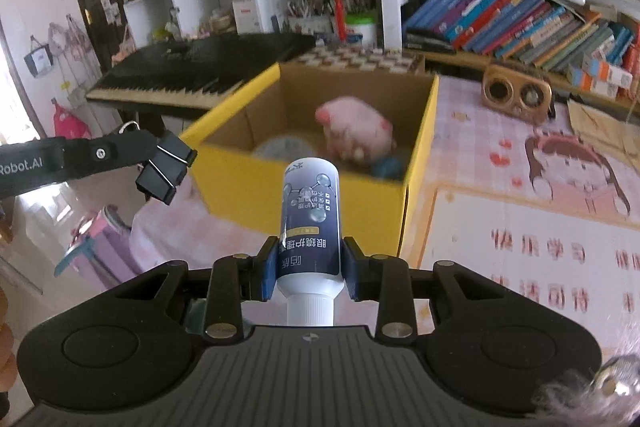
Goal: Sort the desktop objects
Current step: 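Carry the spray bottle and binder clip with both tools to the yellow box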
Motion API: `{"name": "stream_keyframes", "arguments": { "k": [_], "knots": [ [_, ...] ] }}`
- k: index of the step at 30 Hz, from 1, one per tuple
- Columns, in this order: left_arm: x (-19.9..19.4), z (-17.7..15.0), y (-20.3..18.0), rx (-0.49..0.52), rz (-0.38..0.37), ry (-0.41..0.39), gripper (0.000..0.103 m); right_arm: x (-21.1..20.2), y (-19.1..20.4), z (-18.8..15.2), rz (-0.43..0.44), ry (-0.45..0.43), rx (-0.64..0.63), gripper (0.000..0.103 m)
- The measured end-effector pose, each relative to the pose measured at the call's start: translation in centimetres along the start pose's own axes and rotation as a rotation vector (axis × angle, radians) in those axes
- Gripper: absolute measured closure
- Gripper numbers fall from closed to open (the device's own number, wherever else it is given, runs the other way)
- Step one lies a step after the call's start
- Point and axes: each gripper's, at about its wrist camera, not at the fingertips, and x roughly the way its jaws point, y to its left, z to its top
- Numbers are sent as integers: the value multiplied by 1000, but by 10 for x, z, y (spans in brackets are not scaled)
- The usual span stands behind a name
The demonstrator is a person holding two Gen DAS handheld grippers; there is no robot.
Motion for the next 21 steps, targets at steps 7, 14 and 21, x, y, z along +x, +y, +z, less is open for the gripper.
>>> {"name": "stream_keyframes", "arguments": {
  "k": [7, 14, 21],
  "knots": [
    [55, 28, -2, 57, 16, 25, 103, 26, -14, 49, 7, -66, -29, 73],
    [110, 30, 3, 87, 59, 101, 103, 75, -26, 80, -14, -31, -83, 73],
    [144, 20, 6, 137, 84, 198, 103, 114, -33, 83, -43, 51, -158, 73]
  ]
}}
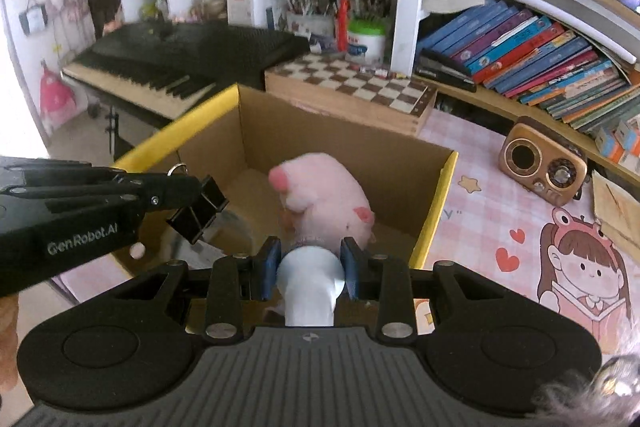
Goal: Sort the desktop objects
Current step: 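Carry the spray bottle and binder clip with both tools to the yellow box, then lower both held objects into the yellow box and open both tools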
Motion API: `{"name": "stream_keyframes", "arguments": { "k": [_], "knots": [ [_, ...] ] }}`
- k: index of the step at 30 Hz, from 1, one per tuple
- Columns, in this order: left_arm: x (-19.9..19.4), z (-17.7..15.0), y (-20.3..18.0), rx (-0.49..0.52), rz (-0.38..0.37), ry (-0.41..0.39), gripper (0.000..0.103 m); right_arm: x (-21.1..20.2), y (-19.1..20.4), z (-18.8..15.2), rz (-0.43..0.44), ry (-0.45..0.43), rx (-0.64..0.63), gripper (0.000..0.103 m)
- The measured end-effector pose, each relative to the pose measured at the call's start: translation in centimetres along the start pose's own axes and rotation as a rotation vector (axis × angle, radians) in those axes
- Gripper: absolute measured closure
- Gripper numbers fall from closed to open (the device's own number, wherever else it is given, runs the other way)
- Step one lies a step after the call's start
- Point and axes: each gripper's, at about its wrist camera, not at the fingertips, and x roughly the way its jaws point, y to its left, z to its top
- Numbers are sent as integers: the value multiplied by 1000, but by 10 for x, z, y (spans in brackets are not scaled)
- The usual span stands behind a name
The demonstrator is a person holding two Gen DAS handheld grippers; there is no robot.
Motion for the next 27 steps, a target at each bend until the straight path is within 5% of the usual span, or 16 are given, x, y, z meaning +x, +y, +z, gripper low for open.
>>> {"name": "stream_keyframes", "arguments": {
  "k": [16, 27],
  "knots": [
    [34, -7, -12, 87, -20, 112, 103, 33, 8, -10, -33, 65, -143, 72],
    [14, -5, -18, 98, 3, 39, 86, 11, 3, -11, -62, 5, -65, 68]
  ]
}}
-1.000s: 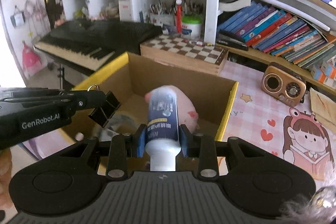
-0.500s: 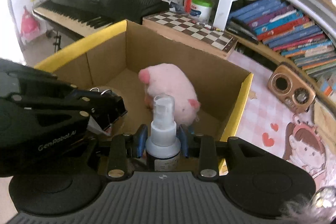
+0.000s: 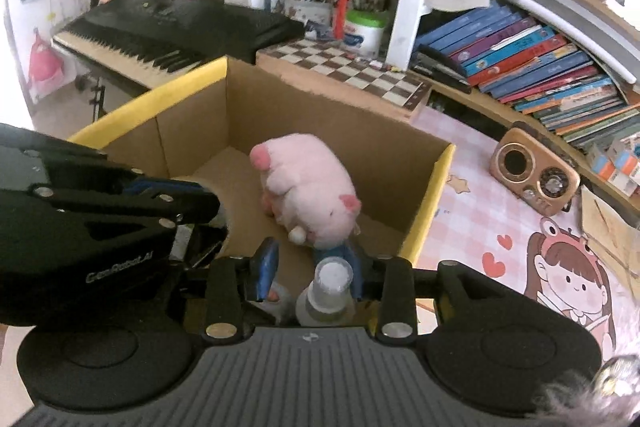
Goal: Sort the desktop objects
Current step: 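Lower both held objects into the yellow box and open both tools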
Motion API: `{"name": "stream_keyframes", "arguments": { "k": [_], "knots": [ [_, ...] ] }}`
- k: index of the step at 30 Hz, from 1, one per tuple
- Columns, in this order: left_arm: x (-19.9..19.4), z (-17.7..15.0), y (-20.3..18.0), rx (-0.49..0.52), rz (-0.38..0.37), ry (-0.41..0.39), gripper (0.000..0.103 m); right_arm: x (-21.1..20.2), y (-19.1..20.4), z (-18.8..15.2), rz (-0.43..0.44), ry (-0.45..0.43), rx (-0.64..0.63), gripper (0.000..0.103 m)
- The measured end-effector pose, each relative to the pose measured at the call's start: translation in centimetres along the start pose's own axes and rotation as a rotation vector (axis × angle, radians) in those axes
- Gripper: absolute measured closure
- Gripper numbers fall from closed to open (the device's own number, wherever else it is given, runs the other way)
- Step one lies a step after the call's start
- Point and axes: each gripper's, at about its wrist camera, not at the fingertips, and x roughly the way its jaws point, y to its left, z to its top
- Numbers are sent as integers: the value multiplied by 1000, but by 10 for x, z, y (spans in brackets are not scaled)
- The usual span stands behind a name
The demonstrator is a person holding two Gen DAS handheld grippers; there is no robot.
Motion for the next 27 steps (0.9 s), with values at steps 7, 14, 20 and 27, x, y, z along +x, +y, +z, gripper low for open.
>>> {"name": "stream_keyframes", "arguments": {
  "k": [7, 14, 20, 27],
  "knots": [
    [-38, 1, -6, 12, 16, -111, 49, -32, -7, -4, -39, -67, 71, 66],
    [-75, -2, -25, 51, -8, -202, 43, -82, -8, -24, -89, -125, 118, 65],
    [-110, -13, -42, 84, -19, -244, 42, -125, -4, -45, -128, -165, 151, 65],
    [-146, -36, -58, 97, -34, -265, 40, -165, 6, -70, -151, -195, 181, 65]
  ]
}}
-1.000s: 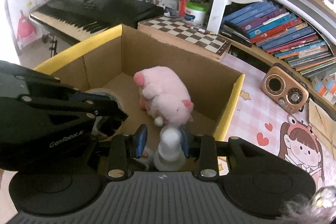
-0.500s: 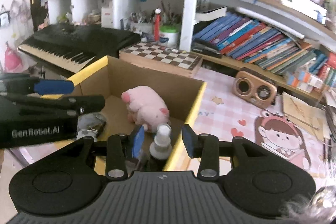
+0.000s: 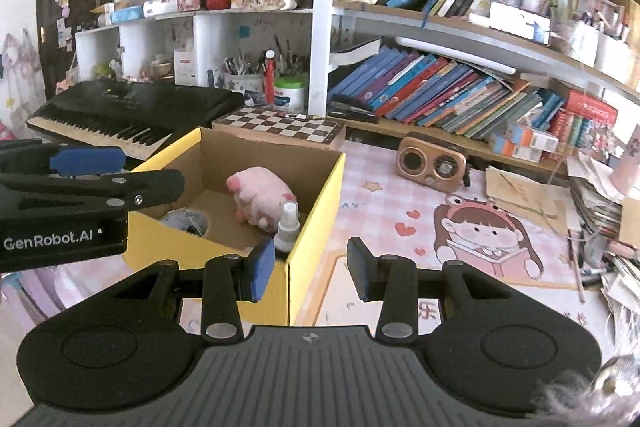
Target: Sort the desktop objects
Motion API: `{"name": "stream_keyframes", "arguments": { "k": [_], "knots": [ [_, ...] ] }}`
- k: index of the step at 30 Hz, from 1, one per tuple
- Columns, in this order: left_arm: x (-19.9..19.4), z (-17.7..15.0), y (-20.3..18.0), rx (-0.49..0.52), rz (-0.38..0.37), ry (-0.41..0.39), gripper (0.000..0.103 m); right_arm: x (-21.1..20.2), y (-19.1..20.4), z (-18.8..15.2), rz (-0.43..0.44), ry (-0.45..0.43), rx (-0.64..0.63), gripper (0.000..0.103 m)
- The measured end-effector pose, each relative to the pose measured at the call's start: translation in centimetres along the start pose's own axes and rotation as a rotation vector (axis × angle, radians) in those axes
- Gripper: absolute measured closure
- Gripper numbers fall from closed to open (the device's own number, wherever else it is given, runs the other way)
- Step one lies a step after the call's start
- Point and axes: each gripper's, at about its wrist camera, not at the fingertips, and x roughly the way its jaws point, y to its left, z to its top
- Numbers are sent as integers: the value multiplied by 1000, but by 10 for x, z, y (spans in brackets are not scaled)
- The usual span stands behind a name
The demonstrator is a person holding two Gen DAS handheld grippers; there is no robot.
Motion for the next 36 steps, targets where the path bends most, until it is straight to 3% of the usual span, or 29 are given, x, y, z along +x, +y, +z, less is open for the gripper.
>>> {"name": "stream_keyframes", "arguments": {
  "k": [15, 36],
  "knots": [
    [-33, -28, -24, -17, -6, 31, 35, -47, -11, -43, -41, 25, 65, 64],
    [-40, -54, -38, -70, 14, 88, 33, -68, -27, -79, -66, 76, 92, 61]
  ]
}}
